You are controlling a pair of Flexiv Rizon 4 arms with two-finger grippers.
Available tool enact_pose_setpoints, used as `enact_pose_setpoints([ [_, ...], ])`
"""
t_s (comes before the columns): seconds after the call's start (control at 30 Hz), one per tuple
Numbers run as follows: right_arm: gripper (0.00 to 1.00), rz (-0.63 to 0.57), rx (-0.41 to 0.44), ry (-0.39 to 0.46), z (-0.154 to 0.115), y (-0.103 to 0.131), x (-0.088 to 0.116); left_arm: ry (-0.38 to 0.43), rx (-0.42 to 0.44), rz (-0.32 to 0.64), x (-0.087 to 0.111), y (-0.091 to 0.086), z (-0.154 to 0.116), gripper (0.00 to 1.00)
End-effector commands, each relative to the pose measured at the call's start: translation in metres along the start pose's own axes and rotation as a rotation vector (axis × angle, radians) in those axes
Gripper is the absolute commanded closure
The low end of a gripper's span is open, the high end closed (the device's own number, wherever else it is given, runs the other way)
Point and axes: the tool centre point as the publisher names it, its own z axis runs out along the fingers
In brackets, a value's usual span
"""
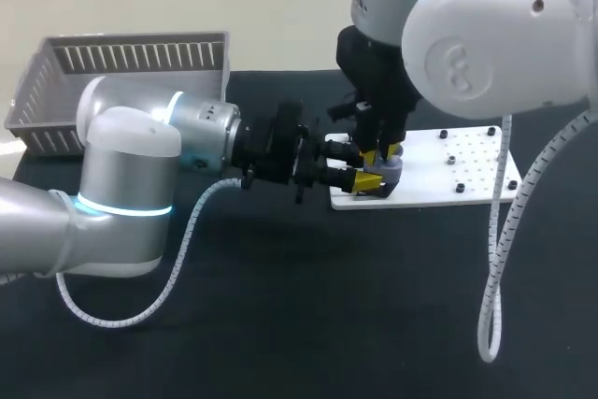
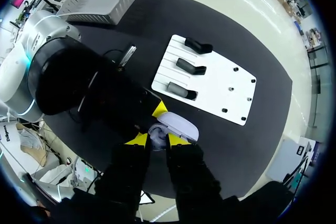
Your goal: Pick up each earbud case from the left stands, insert the matching earbuds, close the lid, and place the case in the box.
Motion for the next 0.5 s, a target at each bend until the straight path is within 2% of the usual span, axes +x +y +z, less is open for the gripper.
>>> enact_pose_setpoints([
  [0.03,1.0,0.0,0.0,0.007,0.001,0.0,-0.003,0.002,-0.003,0.0,0.0,-0.001,0.0,1.0],
  [0.07,0.95,-0.002,-0.017,0.002,0.001,-0.001,-0.004,0.002,-0.003,0.0,0.0,-0.001,0.0,1.0],
  [0.13,0.0,-0.006,-0.023,0.008,-0.001,-0.001,-0.004,0.002,-0.003,0.0,0.0,-0.001,0.0,1.0],
  [0.33,0.0,-0.004,-0.014,-0.006,-0.019,0.005,0.004,0.002,-0.003,0.0,0.0,-0.001,0.0,1.0],
  [0.5,0.0,0.006,-0.041,-0.07,-0.044,0.006,0.007,0.002,-0.003,0.0,0.0,-0.001,0.0,1.0],
])
